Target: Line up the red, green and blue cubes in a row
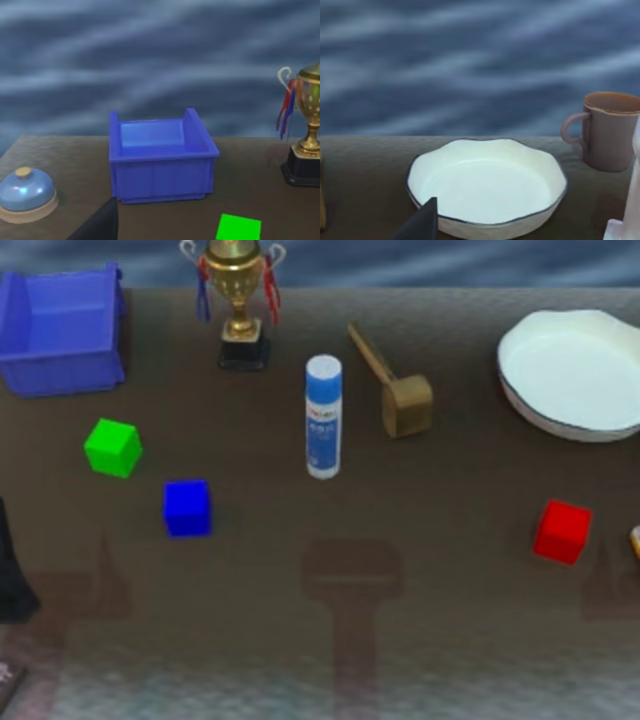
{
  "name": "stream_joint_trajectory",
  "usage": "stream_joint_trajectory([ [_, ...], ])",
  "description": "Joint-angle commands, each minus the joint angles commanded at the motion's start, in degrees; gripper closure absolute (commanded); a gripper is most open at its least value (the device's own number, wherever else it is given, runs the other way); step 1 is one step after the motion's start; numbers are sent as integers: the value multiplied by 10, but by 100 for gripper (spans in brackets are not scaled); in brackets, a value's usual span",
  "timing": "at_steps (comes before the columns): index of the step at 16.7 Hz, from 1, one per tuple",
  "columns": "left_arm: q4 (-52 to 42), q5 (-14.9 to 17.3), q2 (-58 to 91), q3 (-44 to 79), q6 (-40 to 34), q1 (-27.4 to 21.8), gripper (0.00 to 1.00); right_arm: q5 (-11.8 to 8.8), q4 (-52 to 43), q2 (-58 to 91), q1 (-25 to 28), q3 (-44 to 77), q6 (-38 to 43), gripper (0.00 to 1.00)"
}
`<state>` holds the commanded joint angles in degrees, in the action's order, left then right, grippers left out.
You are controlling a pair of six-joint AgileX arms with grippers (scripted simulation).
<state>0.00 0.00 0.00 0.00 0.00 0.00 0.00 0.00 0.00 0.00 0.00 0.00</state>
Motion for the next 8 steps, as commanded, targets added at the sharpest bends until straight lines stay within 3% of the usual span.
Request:
stream_joint_trajectory([
  [4,0,0,0,0,0,0,0,-1,-12,17,4,17,-11,0],
  [8,0,0,0,0,0,0,0,-3,-78,126,23,114,-72,0],
])
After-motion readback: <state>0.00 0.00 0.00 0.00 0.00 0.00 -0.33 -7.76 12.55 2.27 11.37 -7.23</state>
